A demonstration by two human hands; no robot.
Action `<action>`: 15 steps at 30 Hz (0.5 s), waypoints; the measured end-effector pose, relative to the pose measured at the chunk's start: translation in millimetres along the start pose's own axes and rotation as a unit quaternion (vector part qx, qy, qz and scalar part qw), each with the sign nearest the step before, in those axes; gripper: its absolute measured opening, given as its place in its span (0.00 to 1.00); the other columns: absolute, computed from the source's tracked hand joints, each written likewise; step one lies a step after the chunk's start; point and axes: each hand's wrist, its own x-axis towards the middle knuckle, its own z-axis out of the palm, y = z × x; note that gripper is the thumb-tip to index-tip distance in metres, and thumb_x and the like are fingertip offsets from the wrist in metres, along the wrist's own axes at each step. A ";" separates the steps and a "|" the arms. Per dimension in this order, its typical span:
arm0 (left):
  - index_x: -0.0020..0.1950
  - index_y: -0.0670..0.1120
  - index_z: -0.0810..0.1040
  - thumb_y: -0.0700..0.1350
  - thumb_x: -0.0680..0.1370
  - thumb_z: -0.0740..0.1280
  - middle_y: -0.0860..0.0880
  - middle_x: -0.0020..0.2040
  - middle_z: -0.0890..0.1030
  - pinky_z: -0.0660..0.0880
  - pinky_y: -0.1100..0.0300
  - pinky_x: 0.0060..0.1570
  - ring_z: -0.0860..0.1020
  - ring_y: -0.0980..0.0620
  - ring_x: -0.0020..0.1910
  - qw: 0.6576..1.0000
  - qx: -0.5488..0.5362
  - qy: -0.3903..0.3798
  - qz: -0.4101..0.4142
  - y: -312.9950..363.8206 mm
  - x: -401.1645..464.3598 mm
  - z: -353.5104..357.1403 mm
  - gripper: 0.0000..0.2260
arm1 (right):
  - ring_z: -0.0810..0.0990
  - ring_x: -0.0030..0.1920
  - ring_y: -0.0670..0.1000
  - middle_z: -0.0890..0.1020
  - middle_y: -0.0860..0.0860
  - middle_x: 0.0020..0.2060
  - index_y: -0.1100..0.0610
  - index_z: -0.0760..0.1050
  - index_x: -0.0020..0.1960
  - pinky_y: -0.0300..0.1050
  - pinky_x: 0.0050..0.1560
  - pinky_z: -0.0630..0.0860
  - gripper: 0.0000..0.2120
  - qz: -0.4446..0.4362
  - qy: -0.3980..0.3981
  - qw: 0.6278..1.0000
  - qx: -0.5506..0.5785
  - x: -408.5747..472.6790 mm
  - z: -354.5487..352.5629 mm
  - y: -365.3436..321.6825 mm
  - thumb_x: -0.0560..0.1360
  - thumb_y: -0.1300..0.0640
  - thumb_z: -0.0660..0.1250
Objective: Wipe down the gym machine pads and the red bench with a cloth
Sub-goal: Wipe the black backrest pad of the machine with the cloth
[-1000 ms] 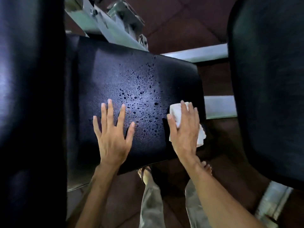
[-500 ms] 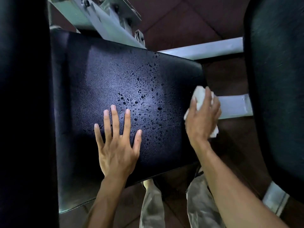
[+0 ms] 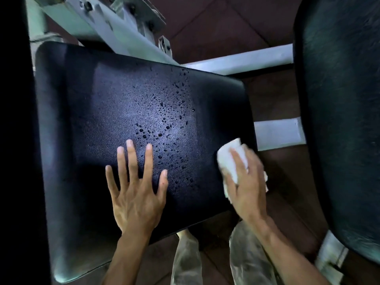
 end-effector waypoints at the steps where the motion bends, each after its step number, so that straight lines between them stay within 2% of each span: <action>1: 0.80 0.56 0.49 0.62 0.79 0.50 0.49 0.82 0.43 0.46 0.42 0.78 0.44 0.48 0.81 1.000 -0.002 -0.002 -0.001 -0.2 0.3 -0.1 0.31 | 0.70 0.70 0.65 0.68 0.61 0.73 0.54 0.66 0.75 0.57 0.71 0.66 0.23 0.063 0.031 0.998 -0.001 22.1 3.3 2.7 0.82 0.48 0.59; 4: 0.80 0.56 0.49 0.62 0.79 0.50 0.49 0.82 0.43 0.45 0.42 0.78 0.45 0.48 0.81 1.000 -0.006 0.000 -0.004 -0.2 0.1 0.6 0.31 | 0.72 0.67 0.64 0.72 0.60 0.70 0.53 0.69 0.74 0.55 0.69 0.67 0.23 0.212 0.116 0.970 0.033 123.6 15.5 -5.6 0.82 0.45 0.58; 6: 0.80 0.56 0.49 0.62 0.79 0.50 0.49 0.82 0.43 0.45 0.42 0.78 0.45 0.48 0.81 1.000 -0.006 0.002 -0.004 0.0 -0.7 1.3 0.30 | 0.73 0.65 0.63 0.74 0.59 0.69 0.51 0.71 0.73 0.54 0.66 0.68 0.25 0.216 0.123 0.968 0.029 186.2 21.8 -28.3 0.80 0.42 0.56; 9: 0.80 0.56 0.50 0.62 0.79 0.50 0.49 0.82 0.44 0.46 0.42 0.77 0.46 0.48 0.81 1.000 -0.011 0.005 -0.006 -0.1 0.1 0.5 0.30 | 0.73 0.65 0.64 0.73 0.61 0.70 0.51 0.71 0.73 0.57 0.66 0.71 0.27 0.068 0.076 0.995 0.000 199.1 31.5 -80.0 0.80 0.40 0.54; 12: 0.80 0.56 0.50 0.61 0.79 0.51 0.49 0.82 0.45 0.46 0.42 0.77 0.47 0.48 0.81 1.000 -0.018 0.000 -0.008 0.3 0.5 -0.5 0.30 | 0.71 0.69 0.65 0.70 0.62 0.72 0.55 0.71 0.73 0.60 0.70 0.68 0.23 -0.099 0.020 0.994 0.031 118.2 25.3 -92.8 0.82 0.44 0.59; 15: 0.80 0.57 0.50 0.61 0.79 0.52 0.50 0.82 0.44 0.46 0.43 0.77 0.46 0.49 0.81 1.000 -0.018 -0.003 -0.012 0.0 0.0 0.0 0.30 | 0.68 0.73 0.64 0.68 0.60 0.74 0.54 0.73 0.72 0.60 0.71 0.67 0.21 -0.156 -0.039 0.987 0.028 17.4 6.3 -53.1 0.83 0.45 0.60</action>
